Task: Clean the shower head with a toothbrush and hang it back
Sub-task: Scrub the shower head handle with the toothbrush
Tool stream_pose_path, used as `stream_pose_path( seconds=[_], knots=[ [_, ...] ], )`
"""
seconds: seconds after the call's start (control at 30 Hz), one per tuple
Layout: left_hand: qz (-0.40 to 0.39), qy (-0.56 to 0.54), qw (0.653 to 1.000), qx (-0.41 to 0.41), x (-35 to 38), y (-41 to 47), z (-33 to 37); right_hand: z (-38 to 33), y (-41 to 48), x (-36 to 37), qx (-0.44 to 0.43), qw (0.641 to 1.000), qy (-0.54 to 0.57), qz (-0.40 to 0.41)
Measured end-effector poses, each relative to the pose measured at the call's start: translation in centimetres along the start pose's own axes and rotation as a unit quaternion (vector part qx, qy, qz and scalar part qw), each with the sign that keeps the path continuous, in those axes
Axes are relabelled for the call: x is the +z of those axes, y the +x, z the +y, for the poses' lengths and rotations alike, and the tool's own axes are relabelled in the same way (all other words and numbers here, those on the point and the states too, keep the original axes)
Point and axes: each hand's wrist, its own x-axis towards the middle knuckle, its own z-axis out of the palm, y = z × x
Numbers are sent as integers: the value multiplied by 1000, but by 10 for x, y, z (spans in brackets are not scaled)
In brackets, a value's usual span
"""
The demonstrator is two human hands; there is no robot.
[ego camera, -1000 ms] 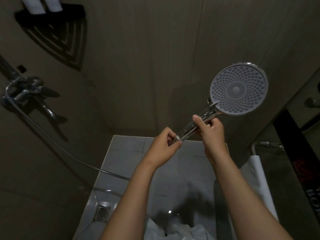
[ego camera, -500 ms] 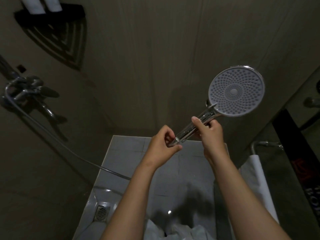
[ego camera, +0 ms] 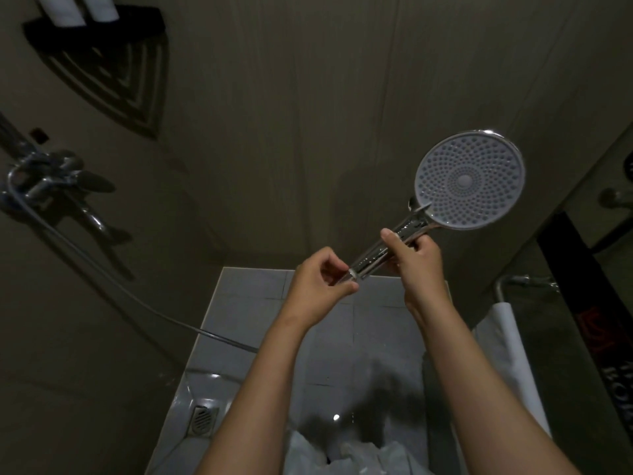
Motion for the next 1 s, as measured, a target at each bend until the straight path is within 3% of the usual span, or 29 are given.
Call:
stream_pose_path(
  seconds=[0.13,0.37,0.57,0.73,1.0],
  knots=[
    [16,11,1000,16,3,-2,1,-1,-2,0,-2,1000,3,3],
    [-101,-39,991,-82,4,2,7,0,-3,-6,0,1000,3,7],
    [-122,-59,986,-92,-1,0,2,1,-4,-8,12,1000,0,0],
    [-73,-102,990,-62,0,-1,-3,-5,-5,-7,14,1000,19,-3],
    [0,-53,998,-17,8,-4,-2,-5,-5,-8,21,1000,19,2]
  ],
)
